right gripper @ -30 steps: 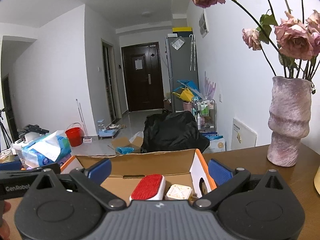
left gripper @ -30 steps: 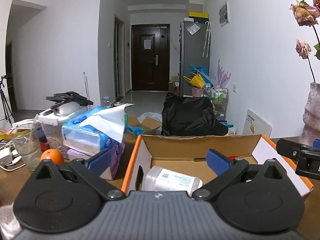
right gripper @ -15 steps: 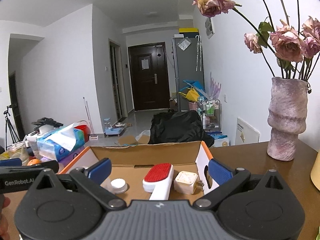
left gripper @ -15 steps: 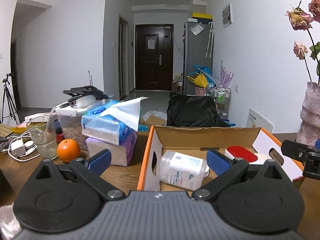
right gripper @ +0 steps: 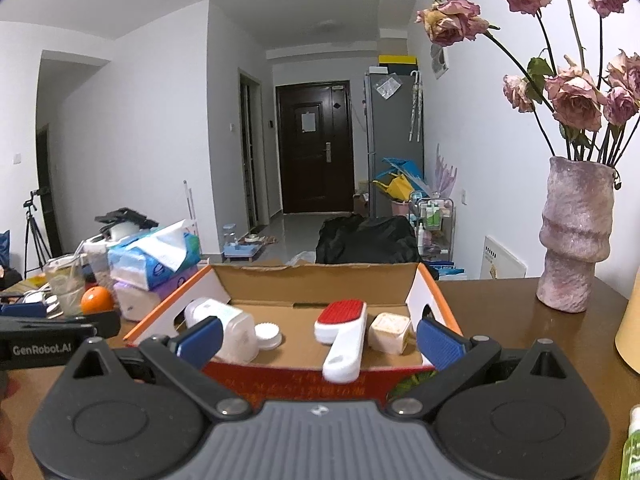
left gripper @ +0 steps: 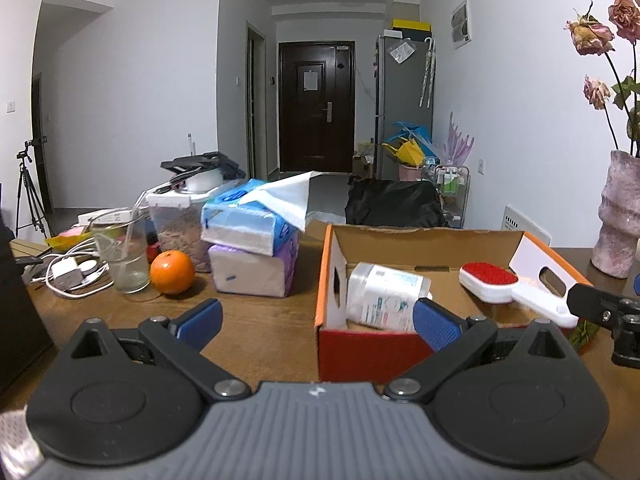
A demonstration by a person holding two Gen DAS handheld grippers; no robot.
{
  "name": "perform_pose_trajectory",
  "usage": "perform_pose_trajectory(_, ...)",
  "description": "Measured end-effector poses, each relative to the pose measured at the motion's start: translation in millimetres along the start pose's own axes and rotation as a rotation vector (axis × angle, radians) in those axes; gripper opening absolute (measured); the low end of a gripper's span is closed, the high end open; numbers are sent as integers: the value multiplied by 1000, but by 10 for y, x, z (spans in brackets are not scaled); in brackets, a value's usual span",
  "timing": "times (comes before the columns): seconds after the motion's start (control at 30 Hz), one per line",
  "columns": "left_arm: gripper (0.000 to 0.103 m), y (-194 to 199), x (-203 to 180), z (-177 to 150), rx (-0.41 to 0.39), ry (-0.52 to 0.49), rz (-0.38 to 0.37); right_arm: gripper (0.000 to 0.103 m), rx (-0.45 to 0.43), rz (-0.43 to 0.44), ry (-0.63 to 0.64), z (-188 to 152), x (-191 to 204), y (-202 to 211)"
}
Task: Organize rigid objects
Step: 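Withdraw both grippers from the box back toward the table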
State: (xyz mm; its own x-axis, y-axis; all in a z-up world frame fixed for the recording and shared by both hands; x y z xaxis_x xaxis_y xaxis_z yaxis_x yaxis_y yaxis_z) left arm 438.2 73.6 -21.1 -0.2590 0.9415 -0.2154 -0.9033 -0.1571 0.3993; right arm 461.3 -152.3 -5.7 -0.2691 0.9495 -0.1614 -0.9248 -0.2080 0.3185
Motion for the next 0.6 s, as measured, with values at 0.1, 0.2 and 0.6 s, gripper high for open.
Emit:
perform_pose_trajectory(0.1, 103, 69, 72, -56, 9, -4, 11, 103, 10, 10, 10, -63, 63, 82)
perform_pose_trajectory(0.2, 103, 133, 146, -109, 18, -3, 20, 103, 23, 18, 21, -128, 121, 150)
perform_pose_trajectory(0.6, 103, 364, 399, -281, 56, 10, 45, 102, 93, 47, 62, -420, 329, 300)
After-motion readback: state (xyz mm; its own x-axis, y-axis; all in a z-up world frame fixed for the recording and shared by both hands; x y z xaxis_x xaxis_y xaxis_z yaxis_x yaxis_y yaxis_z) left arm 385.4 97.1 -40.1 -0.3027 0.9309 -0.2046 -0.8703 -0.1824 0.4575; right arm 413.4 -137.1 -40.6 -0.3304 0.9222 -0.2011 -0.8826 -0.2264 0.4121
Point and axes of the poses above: each gripper's, at about its wrist camera, not at the fingertips, and y roughly against the way its jaws point, x to its left, z to its top, the point moved 5 cm from there along -y, roughly the way its jaws point, and after that the axes turned 14 degrees about y, right-handed, at the moved point
